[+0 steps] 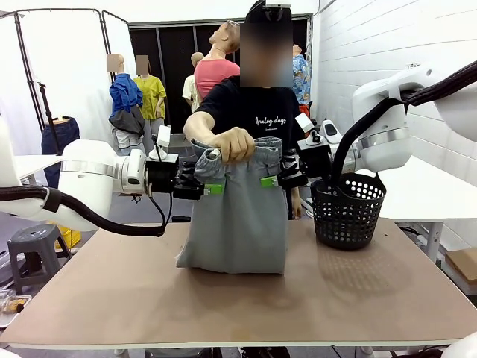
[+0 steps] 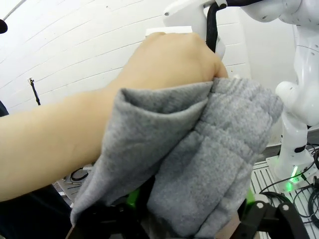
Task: Fold the training pants.
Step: Release the ends of the Training pants and then grab the overlapped ends.
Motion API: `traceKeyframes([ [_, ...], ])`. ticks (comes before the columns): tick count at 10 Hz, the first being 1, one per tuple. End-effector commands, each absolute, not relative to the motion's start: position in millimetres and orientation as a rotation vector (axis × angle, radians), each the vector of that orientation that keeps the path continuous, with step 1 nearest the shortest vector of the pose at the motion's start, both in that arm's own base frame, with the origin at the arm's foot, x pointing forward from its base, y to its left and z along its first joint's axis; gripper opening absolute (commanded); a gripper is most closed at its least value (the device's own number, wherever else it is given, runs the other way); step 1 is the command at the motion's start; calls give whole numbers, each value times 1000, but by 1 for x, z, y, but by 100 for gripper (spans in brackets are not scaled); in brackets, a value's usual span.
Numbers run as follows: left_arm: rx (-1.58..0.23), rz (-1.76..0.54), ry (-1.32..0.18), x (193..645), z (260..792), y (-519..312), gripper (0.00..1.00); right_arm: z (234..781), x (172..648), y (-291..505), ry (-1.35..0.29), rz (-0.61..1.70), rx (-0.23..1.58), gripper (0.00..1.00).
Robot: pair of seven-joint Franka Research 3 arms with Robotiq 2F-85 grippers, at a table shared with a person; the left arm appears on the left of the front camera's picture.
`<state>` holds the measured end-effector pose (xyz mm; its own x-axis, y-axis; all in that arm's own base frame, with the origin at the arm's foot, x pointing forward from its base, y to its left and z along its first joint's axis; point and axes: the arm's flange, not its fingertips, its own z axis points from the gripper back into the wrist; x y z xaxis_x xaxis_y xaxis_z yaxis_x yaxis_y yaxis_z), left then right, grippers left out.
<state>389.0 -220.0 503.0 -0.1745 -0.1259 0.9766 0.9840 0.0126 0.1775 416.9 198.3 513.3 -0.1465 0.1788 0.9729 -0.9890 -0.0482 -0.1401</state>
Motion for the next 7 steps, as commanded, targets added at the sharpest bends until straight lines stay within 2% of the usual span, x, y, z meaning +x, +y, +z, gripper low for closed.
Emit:
traceKeyframes([
  [1, -1030, -1347, -1240, 386, 507, -214, 100, 514, 419, 200, -1112, 1399, 1022, 100],
  [4, -1041, -1335, -1240, 386, 507, -213, 100, 513, 420, 200, -1102, 1384, 1022, 100],
  [7, -961, -1284, -1266, 379, 507, -197, 100, 509, 413, 186, -1184, 1331, 941, 100],
])
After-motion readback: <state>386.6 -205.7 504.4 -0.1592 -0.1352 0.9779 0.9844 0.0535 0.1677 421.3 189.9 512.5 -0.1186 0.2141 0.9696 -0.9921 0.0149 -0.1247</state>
